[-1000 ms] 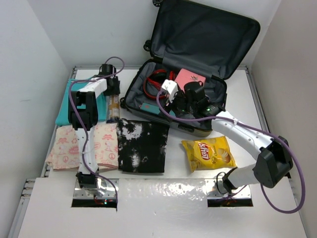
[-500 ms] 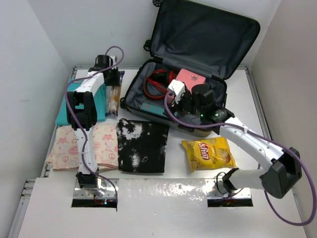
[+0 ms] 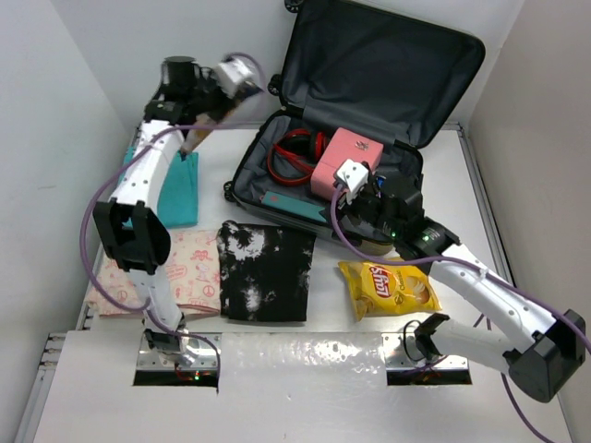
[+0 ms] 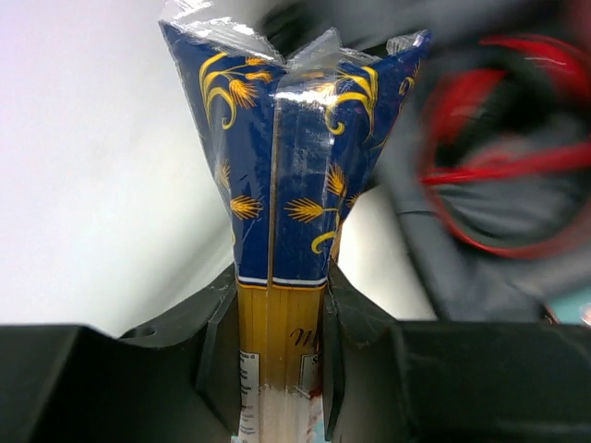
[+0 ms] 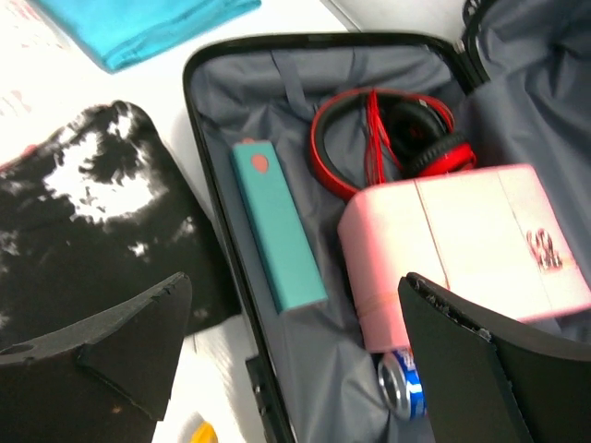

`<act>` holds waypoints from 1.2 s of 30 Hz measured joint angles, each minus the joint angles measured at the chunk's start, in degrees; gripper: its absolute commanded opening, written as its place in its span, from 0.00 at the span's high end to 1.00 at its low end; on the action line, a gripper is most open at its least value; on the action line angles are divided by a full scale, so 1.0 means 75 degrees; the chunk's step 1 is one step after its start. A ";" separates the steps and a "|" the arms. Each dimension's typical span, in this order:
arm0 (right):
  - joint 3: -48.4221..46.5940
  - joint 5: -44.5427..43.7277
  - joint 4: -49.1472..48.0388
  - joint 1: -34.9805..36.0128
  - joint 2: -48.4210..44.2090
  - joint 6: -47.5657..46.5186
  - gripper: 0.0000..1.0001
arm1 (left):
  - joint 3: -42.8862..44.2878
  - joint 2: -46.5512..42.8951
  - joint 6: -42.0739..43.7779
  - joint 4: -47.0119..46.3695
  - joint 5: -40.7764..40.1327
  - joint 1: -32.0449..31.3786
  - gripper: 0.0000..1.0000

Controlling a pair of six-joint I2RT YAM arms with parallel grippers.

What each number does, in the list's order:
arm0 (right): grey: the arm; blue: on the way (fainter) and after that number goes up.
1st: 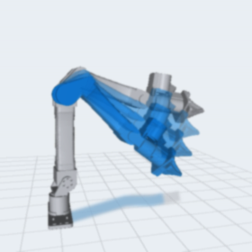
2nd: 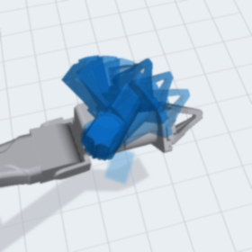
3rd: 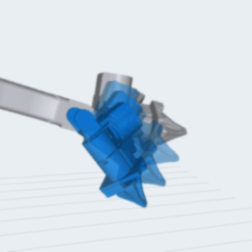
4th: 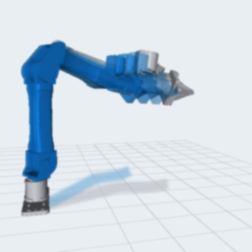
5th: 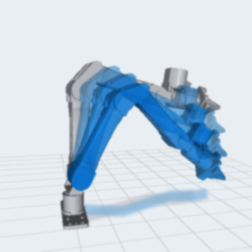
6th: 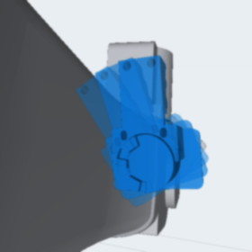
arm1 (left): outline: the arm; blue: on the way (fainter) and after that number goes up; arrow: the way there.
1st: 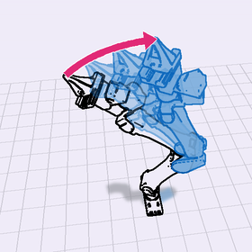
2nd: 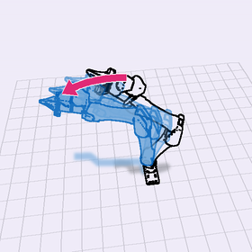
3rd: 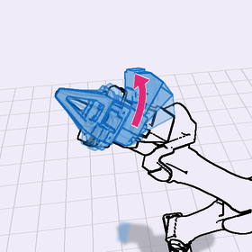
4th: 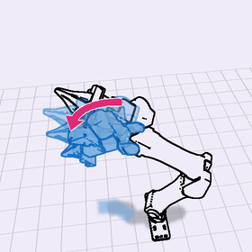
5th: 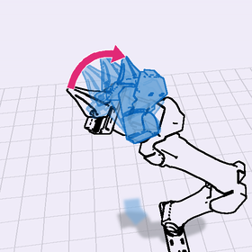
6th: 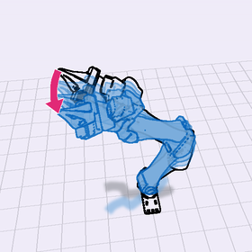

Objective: Pack the luggage

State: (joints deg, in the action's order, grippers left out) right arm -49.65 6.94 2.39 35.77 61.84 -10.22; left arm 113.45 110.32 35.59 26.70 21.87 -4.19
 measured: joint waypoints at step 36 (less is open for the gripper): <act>0.0994 -0.2495 0.1623 0.0000 -0.1955 0.1043 0.05 | -0.2801 0.0102 0.7093 0.1900 0.1335 -0.3789 0.15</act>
State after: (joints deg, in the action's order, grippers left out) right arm -42.19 -11.77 14.57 35.77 47.18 -2.39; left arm 92.44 111.09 88.79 40.95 31.88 -32.60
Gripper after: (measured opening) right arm 0.940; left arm 0.582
